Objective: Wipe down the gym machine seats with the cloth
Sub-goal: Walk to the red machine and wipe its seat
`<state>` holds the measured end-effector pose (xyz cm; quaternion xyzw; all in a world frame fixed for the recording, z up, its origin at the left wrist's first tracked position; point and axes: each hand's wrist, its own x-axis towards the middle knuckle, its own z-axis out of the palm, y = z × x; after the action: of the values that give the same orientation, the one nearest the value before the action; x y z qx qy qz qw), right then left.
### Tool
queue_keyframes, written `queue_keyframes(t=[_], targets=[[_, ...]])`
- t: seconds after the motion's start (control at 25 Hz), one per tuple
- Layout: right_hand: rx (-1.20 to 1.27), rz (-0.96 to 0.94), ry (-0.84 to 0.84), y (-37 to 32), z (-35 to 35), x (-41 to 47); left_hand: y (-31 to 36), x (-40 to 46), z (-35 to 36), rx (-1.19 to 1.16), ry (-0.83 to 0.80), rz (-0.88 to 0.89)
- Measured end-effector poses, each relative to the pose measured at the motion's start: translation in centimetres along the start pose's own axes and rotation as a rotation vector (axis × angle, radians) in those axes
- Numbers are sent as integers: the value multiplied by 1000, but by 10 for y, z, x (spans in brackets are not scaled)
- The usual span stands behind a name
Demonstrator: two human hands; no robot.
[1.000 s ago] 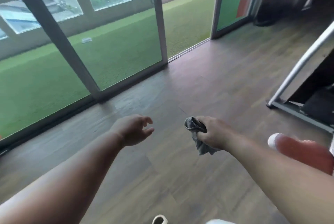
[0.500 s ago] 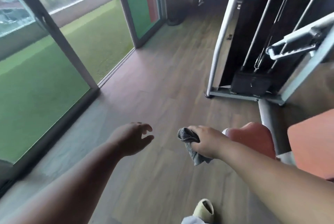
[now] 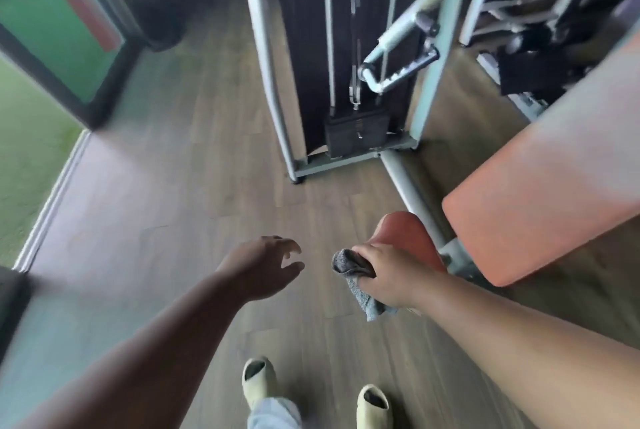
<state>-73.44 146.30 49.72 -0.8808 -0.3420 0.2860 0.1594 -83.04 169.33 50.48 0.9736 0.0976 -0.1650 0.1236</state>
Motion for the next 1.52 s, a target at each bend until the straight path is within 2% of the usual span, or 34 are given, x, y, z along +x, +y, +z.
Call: queue_keyframes(t=[0.16,0.36,0.56,0.84,1.04,1.16,1.28,1.44,1.52], targets=[[140,249,81,41,-17,-10,48,91,-7,87,-100,272],[221,546,271,52,-9,-27,88,161,-16,201,-203,581],[396,796,410,38,39,-22,84,194,1,290,-317,750],[530,876,304,48,124,14,56,219,91,315,-466,712],[551,879,291,109,179,56,49,256,173,272,-429,587],[544,885,380,153,210,77,48,282,223,273,-316,602],[482,877,545,200,241,93,47,308,270,292,-193,636],[386,780,800,255,278,108,48,329,313,196,-134,586],[305,761,869,278,292,116,46,331,325,183,-119,595]])
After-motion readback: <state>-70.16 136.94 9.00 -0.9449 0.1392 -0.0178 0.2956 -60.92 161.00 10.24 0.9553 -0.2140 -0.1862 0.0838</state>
